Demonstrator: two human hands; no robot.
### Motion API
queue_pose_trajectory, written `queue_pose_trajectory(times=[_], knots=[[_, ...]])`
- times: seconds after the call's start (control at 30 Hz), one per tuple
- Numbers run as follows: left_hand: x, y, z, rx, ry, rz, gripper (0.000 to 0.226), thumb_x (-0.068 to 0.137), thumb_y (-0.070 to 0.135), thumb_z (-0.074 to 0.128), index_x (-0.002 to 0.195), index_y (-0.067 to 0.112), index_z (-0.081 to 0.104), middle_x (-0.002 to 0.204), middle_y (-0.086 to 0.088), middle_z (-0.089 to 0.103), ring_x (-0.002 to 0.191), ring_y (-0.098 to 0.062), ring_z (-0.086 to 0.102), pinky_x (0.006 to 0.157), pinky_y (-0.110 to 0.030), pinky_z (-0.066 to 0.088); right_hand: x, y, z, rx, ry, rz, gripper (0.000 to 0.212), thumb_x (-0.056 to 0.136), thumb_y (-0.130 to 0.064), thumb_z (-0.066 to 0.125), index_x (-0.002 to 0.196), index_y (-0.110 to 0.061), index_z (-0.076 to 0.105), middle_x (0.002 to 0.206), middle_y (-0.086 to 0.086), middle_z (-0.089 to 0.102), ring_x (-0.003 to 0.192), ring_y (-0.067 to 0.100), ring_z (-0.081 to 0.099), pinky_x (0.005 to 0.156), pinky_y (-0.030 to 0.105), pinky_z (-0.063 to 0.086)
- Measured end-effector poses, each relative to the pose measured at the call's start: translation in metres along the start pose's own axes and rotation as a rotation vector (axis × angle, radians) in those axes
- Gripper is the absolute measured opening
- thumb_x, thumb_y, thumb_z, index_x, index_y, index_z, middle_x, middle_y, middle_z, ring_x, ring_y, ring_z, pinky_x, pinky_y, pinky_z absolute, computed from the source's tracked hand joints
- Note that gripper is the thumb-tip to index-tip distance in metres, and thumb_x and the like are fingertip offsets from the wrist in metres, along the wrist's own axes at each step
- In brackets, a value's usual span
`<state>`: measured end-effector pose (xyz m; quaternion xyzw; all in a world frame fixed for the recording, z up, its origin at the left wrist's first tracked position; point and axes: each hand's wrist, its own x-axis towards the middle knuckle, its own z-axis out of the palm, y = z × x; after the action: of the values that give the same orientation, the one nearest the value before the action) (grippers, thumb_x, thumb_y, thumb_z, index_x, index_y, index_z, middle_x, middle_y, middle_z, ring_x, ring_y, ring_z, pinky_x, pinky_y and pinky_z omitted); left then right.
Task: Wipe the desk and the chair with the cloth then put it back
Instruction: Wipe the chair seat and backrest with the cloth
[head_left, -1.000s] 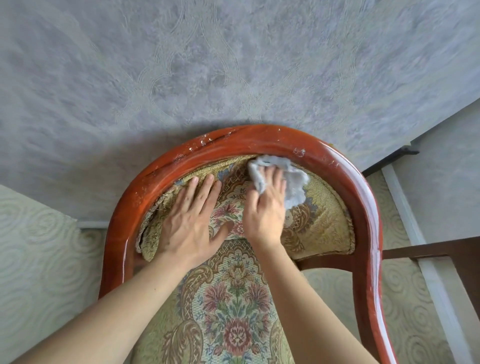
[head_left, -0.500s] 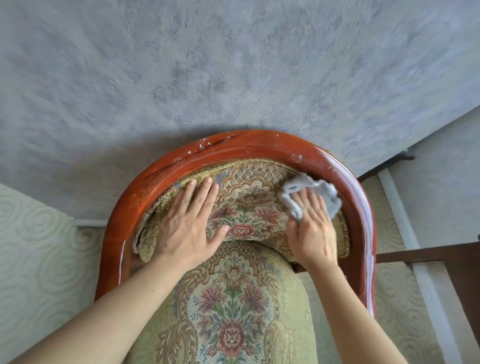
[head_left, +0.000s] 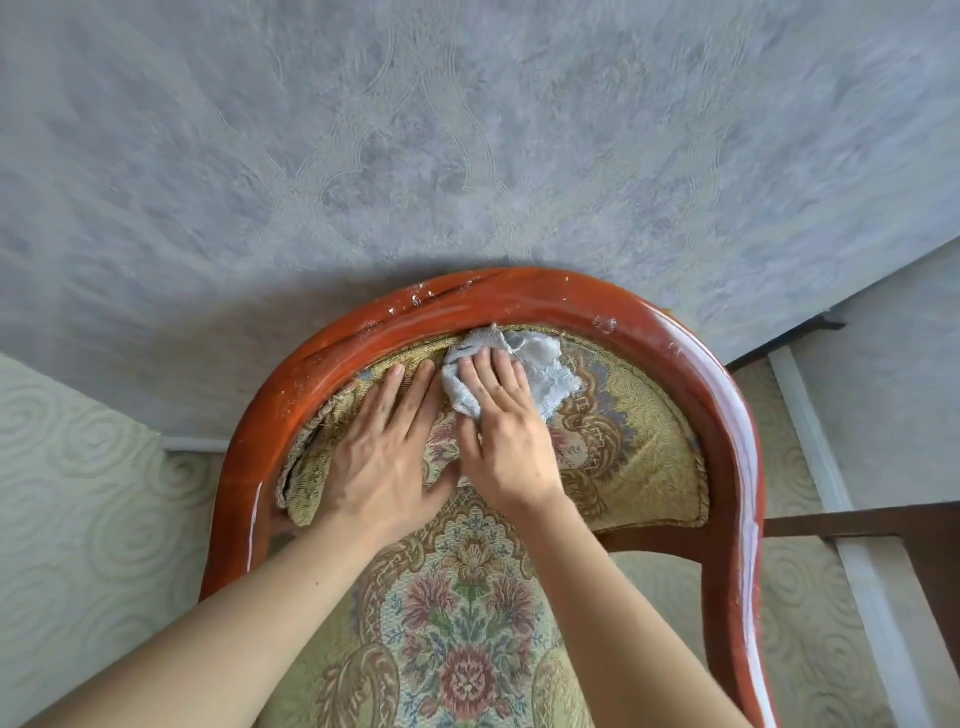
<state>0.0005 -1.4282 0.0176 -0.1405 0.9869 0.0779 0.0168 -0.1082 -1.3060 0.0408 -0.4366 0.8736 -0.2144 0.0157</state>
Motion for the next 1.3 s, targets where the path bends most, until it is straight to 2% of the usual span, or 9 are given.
queue_pose_trajectory(times=[0.13, 0.27, 0.43, 0.53, 0.63, 0.73, 0.9, 1.07, 1.3], knots=[[-0.002, -0.002, 0.0, 0.014, 0.019, 0.011, 0.087, 0.096, 0.071, 0.016, 0.161, 0.016, -0.001, 0.169, -0.006, -0.008, 0.154, -0.032, -0.002, 0.123, -0.043, 0.01, -0.019, 0.038, -0.028, -0.213, -0.051, -0.046, 0.054, 0.101, -0.031, 0.034, 0.146, -0.003, 0.044, 0.154, 0.015, 0.04, 0.148, 0.027, 0.028, 0.121, 0.045, 0.024], [-0.001, -0.001, 0.004, -0.022, 0.033, 0.006, 0.086, 0.097, 0.07, 0.018, 0.161, 0.016, 0.0, 0.169, -0.007, -0.002, 0.155, -0.033, 0.002, 0.122, -0.046, 0.01, -0.051, 0.069, -0.05, -0.293, 0.039, 0.166, 0.057, 0.102, -0.033, 0.027, 0.145, 0.001, 0.045, 0.15, 0.02, 0.044, 0.146, 0.031, 0.03, 0.121, 0.048, 0.025], [0.0, 0.001, 0.008, -0.045, 0.024, 0.01, 0.088, 0.097, 0.071, 0.021, 0.161, 0.016, -0.002, 0.169, -0.007, -0.005, 0.155, -0.032, -0.002, 0.124, -0.047, 0.006, -0.058, 0.067, -0.048, -0.151, 0.208, 0.49, 0.057, 0.102, -0.028, 0.024, 0.151, 0.0, 0.032, 0.158, 0.022, 0.032, 0.15, 0.031, 0.02, 0.124, 0.044, 0.015], [-0.001, 0.003, 0.008, -0.05, 0.027, -0.002, 0.089, 0.096, 0.071, 0.023, 0.161, 0.016, -0.002, 0.169, -0.007, -0.007, 0.155, -0.032, -0.004, 0.124, -0.047, 0.005, -0.033, 0.038, -0.032, -0.07, 0.22, 0.455, 0.055, 0.103, -0.024, 0.026, 0.153, -0.003, 0.031, 0.161, 0.018, 0.025, 0.152, 0.024, 0.006, 0.125, 0.044, 0.011], [-0.001, 0.004, 0.004, -0.035, 0.009, -0.004, 0.09, 0.094, 0.072, 0.021, 0.16, 0.016, -0.004, 0.169, -0.007, -0.01, 0.154, -0.033, -0.008, 0.124, -0.048, 0.008, -0.004, 0.002, -0.012, -0.01, 0.117, 0.278, 0.055, 0.104, -0.026, 0.023, 0.153, -0.003, 0.029, 0.161, 0.017, 0.022, 0.152, 0.024, 0.0, 0.125, 0.041, 0.007], [-0.001, 0.001, 0.002, -0.046, -0.025, 0.002, 0.092, 0.091, 0.074, 0.016, 0.158, 0.018, -0.014, 0.167, -0.005, -0.022, 0.153, -0.03, -0.019, 0.125, -0.049, 0.008, 0.007, -0.013, -0.008, 0.05, 0.047, 0.215, 0.06, 0.1, -0.027, 0.021, 0.152, 0.0, 0.031, 0.16, 0.019, 0.026, 0.153, 0.026, 0.005, 0.125, 0.036, 0.003], [-0.002, -0.001, 0.001, -0.059, -0.008, 0.01, 0.087, 0.094, 0.073, 0.008, 0.157, 0.019, -0.018, 0.165, -0.002, -0.026, 0.153, -0.028, -0.02, 0.126, -0.044, 0.003, -0.028, 0.034, -0.048, -0.186, -0.06, 0.074, 0.054, 0.1, -0.03, 0.03, 0.144, -0.003, 0.048, 0.152, 0.014, 0.042, 0.148, 0.028, 0.027, 0.123, 0.045, 0.022], [-0.002, -0.002, 0.003, -0.085, 0.0, 0.015, 0.09, 0.094, 0.074, 0.014, 0.157, 0.019, -0.017, 0.166, -0.003, -0.021, 0.154, -0.028, -0.017, 0.127, -0.044, 0.001, -0.068, 0.072, -0.079, -0.325, 0.024, 0.386, 0.056, 0.092, -0.021, 0.029, 0.142, -0.01, 0.052, 0.152, 0.016, 0.046, 0.148, 0.025, 0.029, 0.124, 0.042, 0.015], [0.0, -0.002, 0.007, -0.087, -0.008, 0.011, 0.094, 0.093, 0.077, 0.018, 0.158, 0.018, -0.015, 0.167, -0.004, -0.018, 0.154, -0.03, -0.013, 0.126, -0.046, 0.004, -0.03, 0.027, -0.043, 0.0, 0.266, 0.748, 0.063, 0.094, -0.025, 0.026, 0.154, -0.004, 0.027, 0.162, 0.016, 0.023, 0.152, 0.026, 0.013, 0.125, 0.04, 0.009]])
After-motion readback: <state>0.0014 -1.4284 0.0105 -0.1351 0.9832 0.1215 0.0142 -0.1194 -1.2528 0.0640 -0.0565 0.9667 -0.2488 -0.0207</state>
